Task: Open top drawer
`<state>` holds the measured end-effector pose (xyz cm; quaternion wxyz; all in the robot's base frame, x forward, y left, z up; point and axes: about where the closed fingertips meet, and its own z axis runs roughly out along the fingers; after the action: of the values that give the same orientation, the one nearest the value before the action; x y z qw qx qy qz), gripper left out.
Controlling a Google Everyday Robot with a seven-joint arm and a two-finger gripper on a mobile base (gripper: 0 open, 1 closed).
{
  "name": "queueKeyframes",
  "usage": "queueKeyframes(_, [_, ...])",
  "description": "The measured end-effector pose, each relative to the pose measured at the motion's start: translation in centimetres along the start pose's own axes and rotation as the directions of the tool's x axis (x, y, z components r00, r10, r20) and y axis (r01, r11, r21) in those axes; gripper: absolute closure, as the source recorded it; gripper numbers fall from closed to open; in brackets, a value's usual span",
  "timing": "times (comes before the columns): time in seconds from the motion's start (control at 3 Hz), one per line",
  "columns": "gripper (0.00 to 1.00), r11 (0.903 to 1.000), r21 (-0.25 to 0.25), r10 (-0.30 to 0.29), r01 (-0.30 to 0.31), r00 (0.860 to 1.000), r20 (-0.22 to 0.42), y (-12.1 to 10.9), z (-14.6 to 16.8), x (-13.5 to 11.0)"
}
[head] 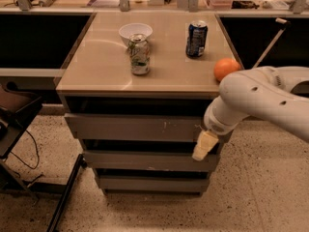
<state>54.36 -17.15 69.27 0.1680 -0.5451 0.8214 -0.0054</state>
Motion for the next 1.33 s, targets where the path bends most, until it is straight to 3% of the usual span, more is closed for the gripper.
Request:
queueKeyframes(0.33, [0.00,0.9988,0.045,0.018,-0.020,0.998,0.053,-1.4,0.9,-1.1])
queueKeyframes(0.67, [0.00,0.9986,0.049,0.016,-0.019,0.998,0.056,-1.6,1.5,-0.8])
queueKeyframes(1.0, [0.00,0.9990,0.016,0.038,-0.041,0.989,0.146,-3.4,4.0,-0.4])
queueKeyframes(1.33, [0.00,0.9995,-0.030,0.019,-0.012,0.975,0.221,-4.1,7.6,-1.0])
